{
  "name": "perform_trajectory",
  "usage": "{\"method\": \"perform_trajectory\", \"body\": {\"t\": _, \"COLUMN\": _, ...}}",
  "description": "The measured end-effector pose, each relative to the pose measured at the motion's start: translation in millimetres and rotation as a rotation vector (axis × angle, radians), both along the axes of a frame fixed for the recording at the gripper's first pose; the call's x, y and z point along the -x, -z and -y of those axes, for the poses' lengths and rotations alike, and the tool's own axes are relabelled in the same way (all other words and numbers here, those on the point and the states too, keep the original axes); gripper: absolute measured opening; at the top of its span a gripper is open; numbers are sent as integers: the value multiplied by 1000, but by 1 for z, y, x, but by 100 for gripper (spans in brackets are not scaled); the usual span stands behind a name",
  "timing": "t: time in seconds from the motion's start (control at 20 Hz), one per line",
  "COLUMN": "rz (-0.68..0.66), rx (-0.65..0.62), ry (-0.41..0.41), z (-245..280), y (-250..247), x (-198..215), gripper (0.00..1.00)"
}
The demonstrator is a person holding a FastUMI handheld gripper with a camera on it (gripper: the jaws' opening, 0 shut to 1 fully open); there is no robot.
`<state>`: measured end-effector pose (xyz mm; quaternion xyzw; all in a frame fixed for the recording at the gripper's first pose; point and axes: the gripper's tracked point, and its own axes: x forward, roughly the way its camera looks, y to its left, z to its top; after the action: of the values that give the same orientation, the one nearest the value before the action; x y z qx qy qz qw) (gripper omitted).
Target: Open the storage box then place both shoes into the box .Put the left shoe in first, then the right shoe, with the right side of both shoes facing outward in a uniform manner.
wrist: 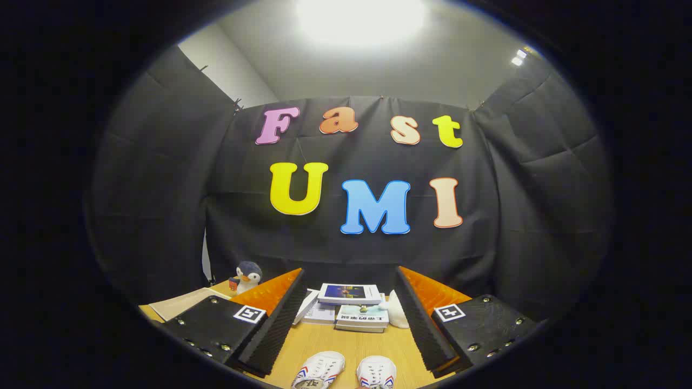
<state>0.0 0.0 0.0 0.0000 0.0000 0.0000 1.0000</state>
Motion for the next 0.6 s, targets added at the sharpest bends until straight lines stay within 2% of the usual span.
{"method": "perform_trajectory", "body": {"t": 0.6, "rz": -3, "rx": 0, "ry": 27, "z": 5, "y": 1, "x": 9, "gripper": 98}}
